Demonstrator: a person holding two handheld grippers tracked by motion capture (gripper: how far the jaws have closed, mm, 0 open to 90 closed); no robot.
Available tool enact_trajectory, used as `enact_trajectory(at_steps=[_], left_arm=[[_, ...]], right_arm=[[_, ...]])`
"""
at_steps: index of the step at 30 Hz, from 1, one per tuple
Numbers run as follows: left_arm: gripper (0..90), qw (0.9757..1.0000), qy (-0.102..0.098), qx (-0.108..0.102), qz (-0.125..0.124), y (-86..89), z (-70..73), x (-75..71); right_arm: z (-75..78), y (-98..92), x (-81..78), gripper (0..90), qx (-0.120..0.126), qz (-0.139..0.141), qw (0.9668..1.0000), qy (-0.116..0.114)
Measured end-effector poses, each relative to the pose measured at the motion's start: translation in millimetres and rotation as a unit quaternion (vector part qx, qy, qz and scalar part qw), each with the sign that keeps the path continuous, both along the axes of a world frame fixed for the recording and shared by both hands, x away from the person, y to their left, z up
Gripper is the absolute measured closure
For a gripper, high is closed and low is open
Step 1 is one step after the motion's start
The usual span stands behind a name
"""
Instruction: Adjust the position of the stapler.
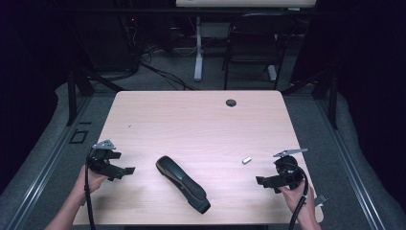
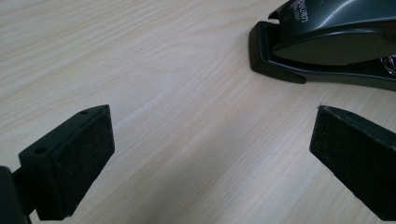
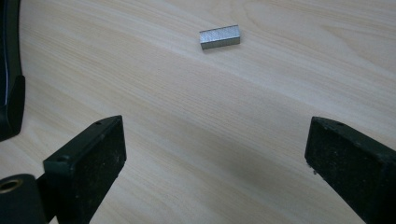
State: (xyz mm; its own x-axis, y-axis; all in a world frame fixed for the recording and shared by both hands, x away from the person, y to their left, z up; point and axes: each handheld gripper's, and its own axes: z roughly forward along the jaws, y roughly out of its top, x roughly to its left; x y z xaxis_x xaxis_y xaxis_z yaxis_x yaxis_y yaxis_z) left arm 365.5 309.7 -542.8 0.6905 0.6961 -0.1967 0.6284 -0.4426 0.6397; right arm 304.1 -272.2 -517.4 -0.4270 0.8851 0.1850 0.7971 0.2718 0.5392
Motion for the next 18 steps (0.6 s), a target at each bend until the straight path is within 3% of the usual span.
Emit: enact_trajectory(at_steps=[12, 18], left_arm=[[0.0, 0.9995, -0.006, -0.002, -0.03, -4.9, 2.5, -3.1], [0.0, 0.9989, -0.024, 0.005, -0.041, -13.1, 10.3, -5.6]], right_arm=[[-0.7, 2.4, 0.5, 4.8, -0.001, 0.005, 1.0, 0.005], [-0.6, 3.3, -0.6, 4.8, -0.004, 0.01, 0.9999, 0.007]])
